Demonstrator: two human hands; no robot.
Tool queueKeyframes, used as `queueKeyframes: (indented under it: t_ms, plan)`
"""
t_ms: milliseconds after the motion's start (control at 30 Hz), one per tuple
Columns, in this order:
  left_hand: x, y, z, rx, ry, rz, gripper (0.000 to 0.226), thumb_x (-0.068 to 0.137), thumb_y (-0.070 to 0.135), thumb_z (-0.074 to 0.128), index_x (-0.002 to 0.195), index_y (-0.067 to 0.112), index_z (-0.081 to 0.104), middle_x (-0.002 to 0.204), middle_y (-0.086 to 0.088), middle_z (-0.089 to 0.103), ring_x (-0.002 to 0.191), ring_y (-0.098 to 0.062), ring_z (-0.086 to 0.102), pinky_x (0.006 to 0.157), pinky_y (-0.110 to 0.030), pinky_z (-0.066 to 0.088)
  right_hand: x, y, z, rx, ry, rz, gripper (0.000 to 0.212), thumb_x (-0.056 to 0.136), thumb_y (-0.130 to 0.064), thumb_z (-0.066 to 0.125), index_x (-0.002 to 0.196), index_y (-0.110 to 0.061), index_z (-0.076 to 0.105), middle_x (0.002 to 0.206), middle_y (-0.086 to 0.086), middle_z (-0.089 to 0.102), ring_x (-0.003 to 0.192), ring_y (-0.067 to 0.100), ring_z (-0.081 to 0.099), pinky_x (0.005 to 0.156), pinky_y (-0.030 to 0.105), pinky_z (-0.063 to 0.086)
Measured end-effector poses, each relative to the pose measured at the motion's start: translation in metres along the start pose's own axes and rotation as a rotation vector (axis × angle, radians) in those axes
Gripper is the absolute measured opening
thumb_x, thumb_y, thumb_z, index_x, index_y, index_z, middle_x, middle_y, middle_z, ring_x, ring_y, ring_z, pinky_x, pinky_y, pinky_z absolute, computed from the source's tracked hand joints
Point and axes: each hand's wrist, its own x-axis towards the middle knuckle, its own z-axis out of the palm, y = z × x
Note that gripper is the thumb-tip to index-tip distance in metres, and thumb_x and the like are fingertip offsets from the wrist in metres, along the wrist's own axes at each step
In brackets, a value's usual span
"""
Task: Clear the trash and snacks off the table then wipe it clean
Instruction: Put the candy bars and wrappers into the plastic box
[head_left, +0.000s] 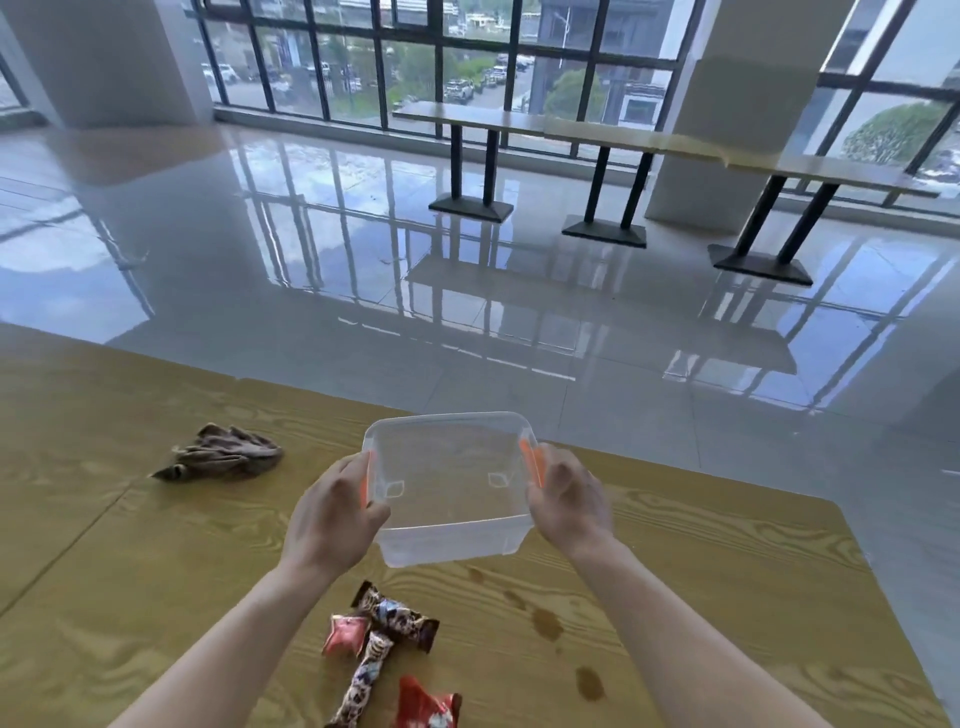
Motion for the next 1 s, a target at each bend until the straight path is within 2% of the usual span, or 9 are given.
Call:
queueKeyframes:
  t_ms: [133, 267, 367, 467, 633, 800, 1000]
  plan:
    - [-0.006, -0.049, -0.039, 0.007, -0.01, -0.013, 0.051, 0.072, 0.015, 0.069, 0.121, 0.014, 0.057, 0.114, -0.006, 0.065, 0.092, -0.027, 0.06, 0.068, -0.035, 0.046, -0.012, -0.057, 0.022, -0.002, -0.006, -0.003, 0.023, 0.098, -0.025, 0.05, 0.117, -0.015, 0.056, 0.111, 0.009, 0.064, 0.095, 0.033, 0.064, 0.072, 0.038, 0.049]
    - [-0.01, -0.097, -0.069, -0.016, -0.034, -0.021, 0.054, 0.072, 0.014, 0.069, 0.124, 0.019, 0.057, 0.119, -0.003, 0.064, 0.101, -0.025, 0.06, 0.07, -0.033, 0.04, -0.023, -0.106, 0.049, -0.005, -0.058, 0.022, 0.025, 0.091, -0.019, 0.054, 0.116, -0.016, 0.056, 0.112, 0.008, 0.064, 0.099, 0.032, 0.063, 0.069, 0.033, 0.04]
    - [-0.011, -0.129, -0.084, -0.008, -0.053, -0.036, 0.054, 0.073, 0.015, 0.066, 0.126, 0.021, 0.054, 0.121, -0.001, 0.063, 0.101, -0.024, 0.059, 0.069, -0.033, 0.039, -0.029, -0.135, 0.069, 0.01, -0.068, 0.036, 0.027, 0.09, -0.017, 0.056, 0.117, -0.015, 0.057, 0.112, 0.007, 0.065, 0.097, 0.03, 0.064, 0.072, 0.035, 0.047]
    - [-0.012, -0.158, -0.094, -0.014, -0.064, -0.05, 0.062, 0.075, 0.014, 0.066, 0.135, 0.019, 0.05, 0.13, -0.001, 0.059, 0.109, -0.024, 0.058, 0.073, -0.033, 0.041, -0.034, -0.16, 0.088, 0.021, -0.073, 0.05, 0.028, 0.09, -0.015, 0.056, 0.118, -0.015, 0.057, 0.111, 0.007, 0.065, 0.095, 0.029, 0.064, 0.074, 0.037, 0.051]
    - [-0.013, -0.194, -0.102, -0.022, -0.104, -0.079, 0.064, 0.076, 0.012, 0.066, 0.138, 0.017, 0.049, 0.135, -0.003, 0.057, 0.115, -0.025, 0.056, 0.077, -0.032, 0.042, -0.041, -0.186, 0.112, 0.011, -0.12, 0.075, 0.028, 0.091, -0.014, 0.055, 0.118, -0.013, 0.055, 0.107, 0.006, 0.064, 0.094, 0.027, 0.062, 0.077, 0.038, 0.052]
    - [-0.018, -0.219, -0.101, -0.05, -0.133, -0.094, 0.064, 0.079, 0.011, 0.063, 0.141, 0.015, 0.046, 0.137, -0.005, 0.055, 0.118, -0.024, 0.054, 0.082, -0.033, 0.042, -0.045, -0.2, 0.132, -0.016, -0.15, 0.078, 0.026, 0.093, -0.022, 0.058, 0.117, -0.014, 0.054, 0.108, 0.006, 0.063, 0.095, 0.028, 0.062, 0.076, 0.037, 0.051]
    - [-0.025, -0.232, -0.098, -0.077, -0.17, -0.123, 0.07, 0.081, 0.007, 0.062, 0.146, 0.013, 0.039, 0.139, -0.007, 0.052, 0.122, -0.027, 0.05, 0.092, -0.038, 0.045, -0.053, -0.205, 0.151, -0.022, -0.189, 0.119, 0.042, 0.094, -0.028, 0.059, 0.132, -0.015, 0.047, 0.117, 0.005, 0.061, 0.102, 0.026, 0.061, 0.084, 0.037, 0.051]
